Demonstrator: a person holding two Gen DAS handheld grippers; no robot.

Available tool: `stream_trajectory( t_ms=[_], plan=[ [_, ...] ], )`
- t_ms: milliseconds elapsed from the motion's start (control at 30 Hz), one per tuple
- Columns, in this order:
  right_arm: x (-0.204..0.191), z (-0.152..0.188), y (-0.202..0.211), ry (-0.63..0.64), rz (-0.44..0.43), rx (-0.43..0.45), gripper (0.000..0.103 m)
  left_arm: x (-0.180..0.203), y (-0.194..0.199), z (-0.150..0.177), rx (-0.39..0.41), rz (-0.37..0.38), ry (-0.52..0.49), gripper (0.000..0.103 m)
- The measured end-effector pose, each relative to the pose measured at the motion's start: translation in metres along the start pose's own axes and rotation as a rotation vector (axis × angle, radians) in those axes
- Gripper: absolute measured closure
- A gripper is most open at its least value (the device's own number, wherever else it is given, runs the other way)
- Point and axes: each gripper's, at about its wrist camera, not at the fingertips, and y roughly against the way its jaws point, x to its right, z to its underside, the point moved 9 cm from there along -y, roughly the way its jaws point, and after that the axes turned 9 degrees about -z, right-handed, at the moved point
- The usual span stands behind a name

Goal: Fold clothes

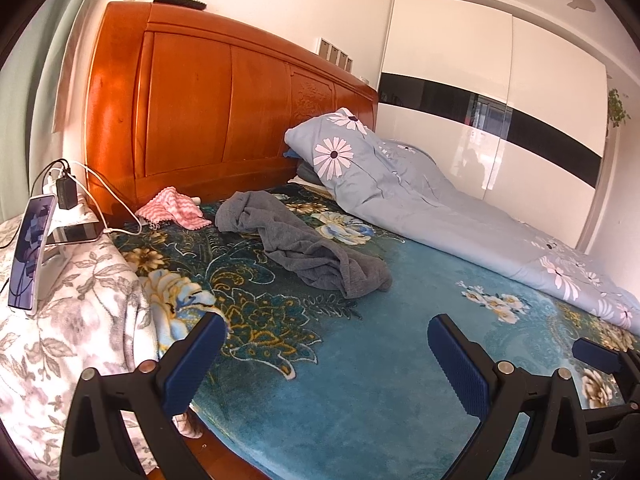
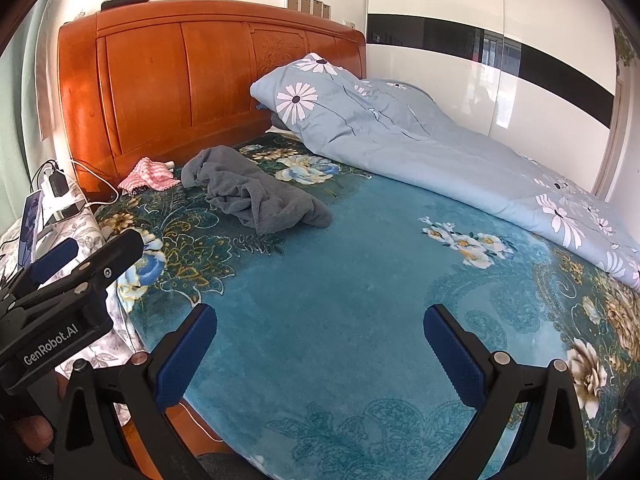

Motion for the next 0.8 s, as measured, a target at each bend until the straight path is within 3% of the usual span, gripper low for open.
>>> stream_trajectory(
  t_ms=[367,500,800],
  plan=[
    [-0.016,-0.007,-0.002,0.027,-0.084,0.036,0.000,-0.010,-0.005,-0.001,-0.001,0.029,0.030,0.000],
    [-0.030,-0.008,-0.008,0.048,-0.168,0.029,0.000,-0.012,-0.009,-0.001,-0.001,0.039,0.038,0.000],
    [-0.036,-0.006,-0.033,0.067,-0.202,-0.024,0.000,-0.025,-0.031,0.002,-0.028,0.048,0.065,0.000]
  ],
)
